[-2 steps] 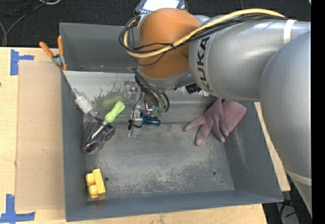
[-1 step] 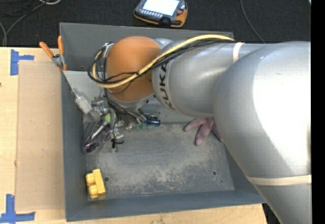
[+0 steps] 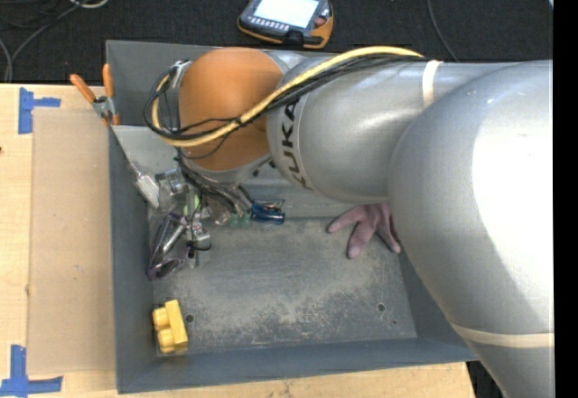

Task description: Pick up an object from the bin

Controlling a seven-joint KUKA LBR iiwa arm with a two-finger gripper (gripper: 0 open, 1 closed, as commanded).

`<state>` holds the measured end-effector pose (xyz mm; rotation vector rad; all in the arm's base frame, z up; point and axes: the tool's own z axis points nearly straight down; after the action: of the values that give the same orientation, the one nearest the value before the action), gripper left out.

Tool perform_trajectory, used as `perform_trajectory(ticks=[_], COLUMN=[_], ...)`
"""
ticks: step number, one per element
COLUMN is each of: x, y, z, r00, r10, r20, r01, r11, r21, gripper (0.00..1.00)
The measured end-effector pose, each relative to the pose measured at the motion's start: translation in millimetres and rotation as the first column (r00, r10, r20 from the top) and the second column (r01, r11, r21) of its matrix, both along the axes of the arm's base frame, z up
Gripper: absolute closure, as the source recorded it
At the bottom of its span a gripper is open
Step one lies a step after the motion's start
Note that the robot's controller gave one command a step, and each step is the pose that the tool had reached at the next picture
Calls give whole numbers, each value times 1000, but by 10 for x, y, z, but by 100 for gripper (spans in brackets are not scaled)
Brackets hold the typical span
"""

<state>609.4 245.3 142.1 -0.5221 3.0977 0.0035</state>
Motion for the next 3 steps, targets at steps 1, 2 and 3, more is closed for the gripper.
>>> perform_trajectory(ticks=[1,2,3], x=[-13,9,27], y=[-36,-120,-101], z=[-434,-736,-724], r00=[951,915,909], r10=[309,404,416], r20=[-9,4,-3], r01=[-309,-404,-416], r11=[951,915,909], r21=[3,1,4], gripper=[0,0,100])
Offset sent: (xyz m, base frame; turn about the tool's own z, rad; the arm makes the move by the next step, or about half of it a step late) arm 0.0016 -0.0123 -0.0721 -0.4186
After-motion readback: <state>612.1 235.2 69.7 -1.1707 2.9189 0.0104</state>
